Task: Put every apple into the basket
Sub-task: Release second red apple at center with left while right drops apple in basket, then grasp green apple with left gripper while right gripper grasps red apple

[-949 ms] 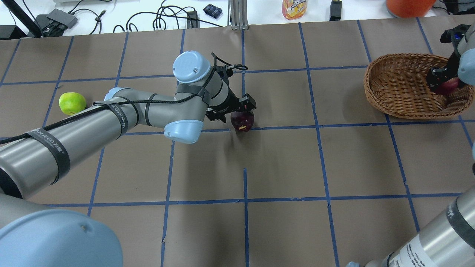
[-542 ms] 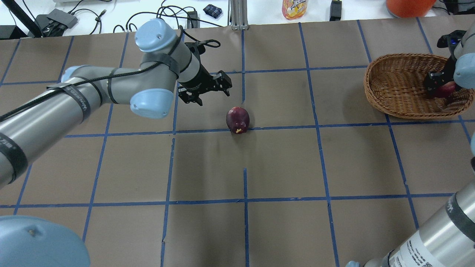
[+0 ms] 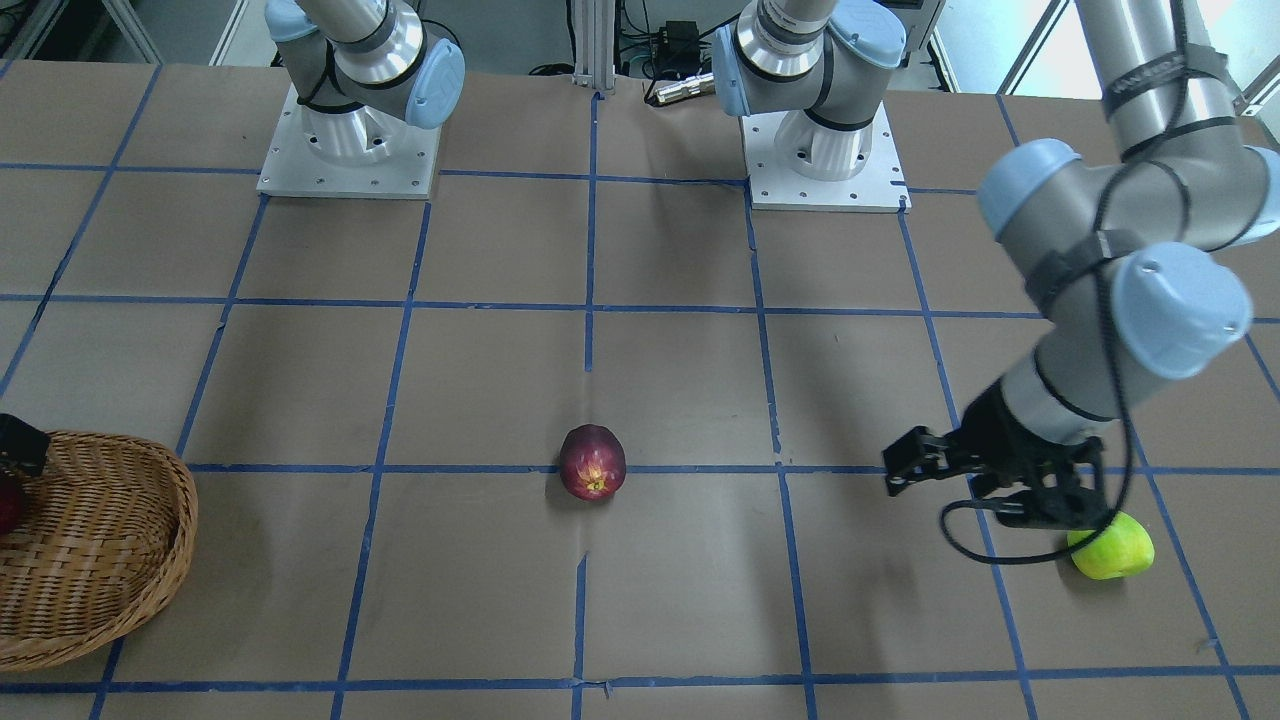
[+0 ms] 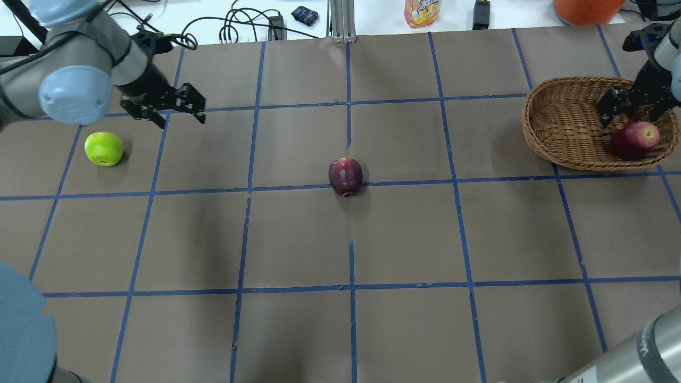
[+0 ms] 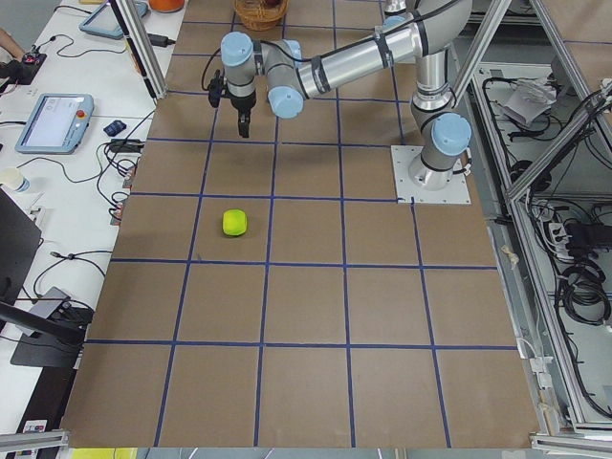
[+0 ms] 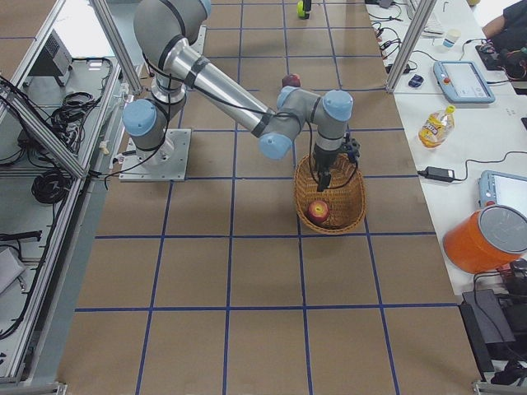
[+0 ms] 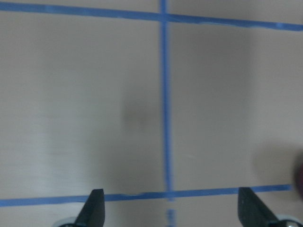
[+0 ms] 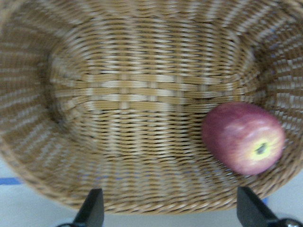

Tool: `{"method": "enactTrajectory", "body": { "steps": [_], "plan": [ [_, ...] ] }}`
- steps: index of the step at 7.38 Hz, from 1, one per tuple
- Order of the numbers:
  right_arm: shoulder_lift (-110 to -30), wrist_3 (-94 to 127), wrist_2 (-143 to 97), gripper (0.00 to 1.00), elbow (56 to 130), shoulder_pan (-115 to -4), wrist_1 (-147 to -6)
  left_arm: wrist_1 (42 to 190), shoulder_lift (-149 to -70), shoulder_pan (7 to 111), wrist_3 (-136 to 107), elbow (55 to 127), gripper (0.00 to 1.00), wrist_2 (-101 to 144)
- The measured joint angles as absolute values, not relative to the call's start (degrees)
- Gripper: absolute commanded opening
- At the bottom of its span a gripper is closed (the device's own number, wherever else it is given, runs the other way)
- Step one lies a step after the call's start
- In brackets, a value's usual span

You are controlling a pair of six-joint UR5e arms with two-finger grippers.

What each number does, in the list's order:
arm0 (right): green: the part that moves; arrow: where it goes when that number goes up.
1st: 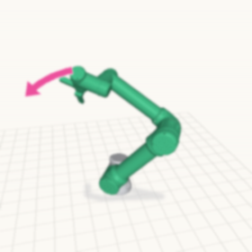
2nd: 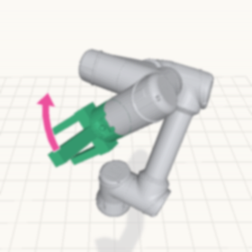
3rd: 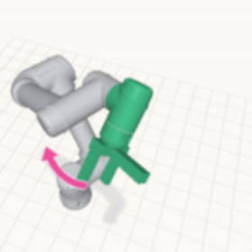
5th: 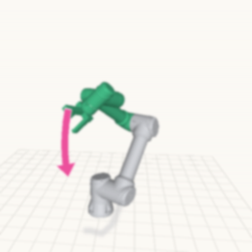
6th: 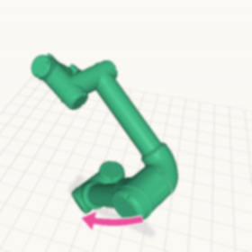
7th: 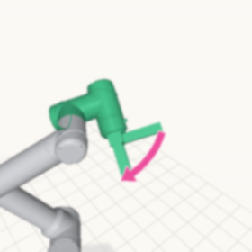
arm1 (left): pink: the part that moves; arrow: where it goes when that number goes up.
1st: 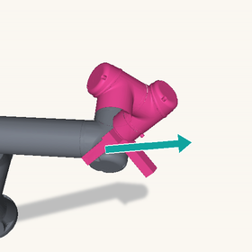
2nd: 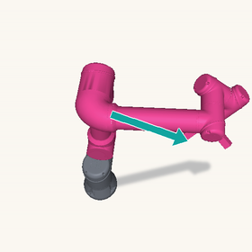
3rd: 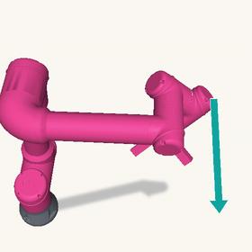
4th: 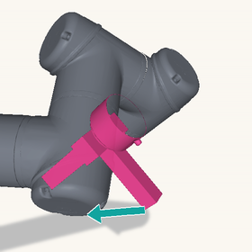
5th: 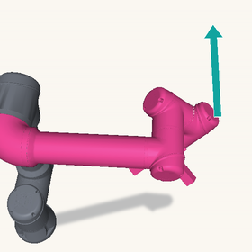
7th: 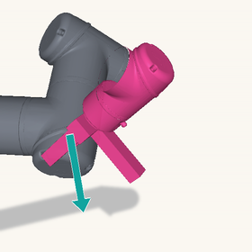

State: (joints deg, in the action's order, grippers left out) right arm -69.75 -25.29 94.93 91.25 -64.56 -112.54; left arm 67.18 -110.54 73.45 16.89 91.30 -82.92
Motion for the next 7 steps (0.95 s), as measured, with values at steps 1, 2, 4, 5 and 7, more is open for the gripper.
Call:
{"method": "enactTrajectory", "body": {
  "steps": [1,2,4,5,7],
  "plan": [
    [-72.9,-20.0,92.7,1.0,91.3,-68.7,-107.6,67.7,-112.4,68.2,22.1,90.2,1.0,-83.7],
    [-74.9,-13.6,91.4,1.0,91.2,-74.2,-104.9,67.5,-114.9,65.6,24.9,88.4,1.0,-85.7],
    [-75.7,4.0,88.0,1.0,90.7,-87.5,-104.6,67.4,-120.2,63.7,29.2,83.0,1.0,-89.6],
    [-74.7,12.2,84.6,1.0,90.5,-92.2,-107.1,67.5,-121.6,63.0,30.6,81.7,1.0,-90.0],
    [-71.2,20.9,82.3,1.0,90.6,-99.8,-113.2,67.2,-124.0,61.4,32.2,81.1,1.0,-90.2]
  ]
}}
